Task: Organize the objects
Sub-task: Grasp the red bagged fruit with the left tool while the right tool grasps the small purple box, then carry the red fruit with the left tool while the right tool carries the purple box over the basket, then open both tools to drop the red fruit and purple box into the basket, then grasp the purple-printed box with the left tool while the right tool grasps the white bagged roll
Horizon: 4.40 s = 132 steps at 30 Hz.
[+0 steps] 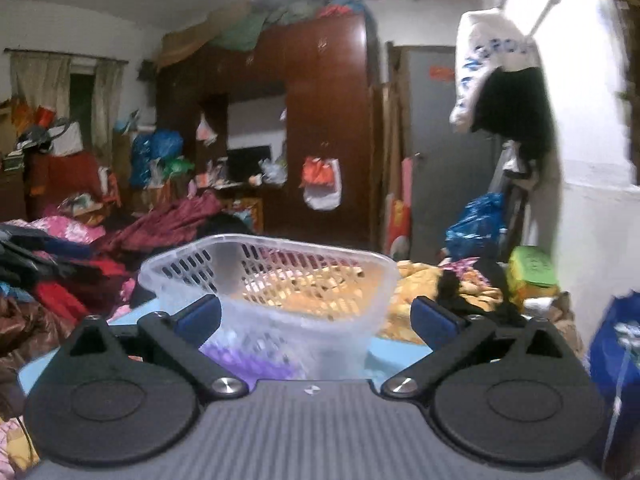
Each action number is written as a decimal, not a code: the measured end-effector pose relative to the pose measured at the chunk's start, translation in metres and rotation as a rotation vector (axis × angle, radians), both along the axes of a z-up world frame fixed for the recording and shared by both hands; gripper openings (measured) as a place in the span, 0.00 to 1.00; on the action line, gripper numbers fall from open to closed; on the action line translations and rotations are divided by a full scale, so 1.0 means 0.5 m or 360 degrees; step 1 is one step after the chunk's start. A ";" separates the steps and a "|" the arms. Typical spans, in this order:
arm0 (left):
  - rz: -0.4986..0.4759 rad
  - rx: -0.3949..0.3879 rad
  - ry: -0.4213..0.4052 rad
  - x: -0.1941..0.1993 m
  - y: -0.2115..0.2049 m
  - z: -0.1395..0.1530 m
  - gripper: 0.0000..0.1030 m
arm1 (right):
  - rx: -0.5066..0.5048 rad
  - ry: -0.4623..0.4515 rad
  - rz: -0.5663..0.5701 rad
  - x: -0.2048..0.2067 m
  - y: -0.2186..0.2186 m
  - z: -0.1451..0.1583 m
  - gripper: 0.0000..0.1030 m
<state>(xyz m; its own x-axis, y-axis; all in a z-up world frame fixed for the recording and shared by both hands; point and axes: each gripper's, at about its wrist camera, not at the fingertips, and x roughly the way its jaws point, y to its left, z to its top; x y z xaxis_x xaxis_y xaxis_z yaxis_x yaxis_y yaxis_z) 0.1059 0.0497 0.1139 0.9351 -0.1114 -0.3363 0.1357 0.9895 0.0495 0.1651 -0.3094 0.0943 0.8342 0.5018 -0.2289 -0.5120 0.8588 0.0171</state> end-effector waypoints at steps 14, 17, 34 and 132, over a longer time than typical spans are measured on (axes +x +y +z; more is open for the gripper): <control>0.0213 -0.0156 0.0203 0.115 0.040 -0.192 0.88 | 0.0071 0.0357 -0.0211 0.029 -0.066 -0.177 0.69; 0.0203 -0.0186 0.0248 0.132 0.046 -0.207 0.87 | 0.0037 0.0390 -0.0187 0.027 -0.062 -0.197 0.66; 0.0218 -0.0023 0.0332 0.135 0.009 -0.227 0.83 | -0.0038 0.0251 -0.0190 -0.016 -0.065 -0.217 0.43; 0.0062 -0.0082 0.0331 0.166 0.006 -0.196 0.92 | 0.0131 0.0303 -0.0060 0.004 0.017 -0.185 1.00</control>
<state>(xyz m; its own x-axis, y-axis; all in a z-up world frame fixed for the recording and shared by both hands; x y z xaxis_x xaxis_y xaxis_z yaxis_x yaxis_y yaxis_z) 0.1889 0.0526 0.0158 0.8501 -0.0987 -0.5173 0.0993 0.9947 -0.0267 0.1671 -0.3008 0.0016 0.7985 0.4943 -0.3436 -0.4602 0.8692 0.1810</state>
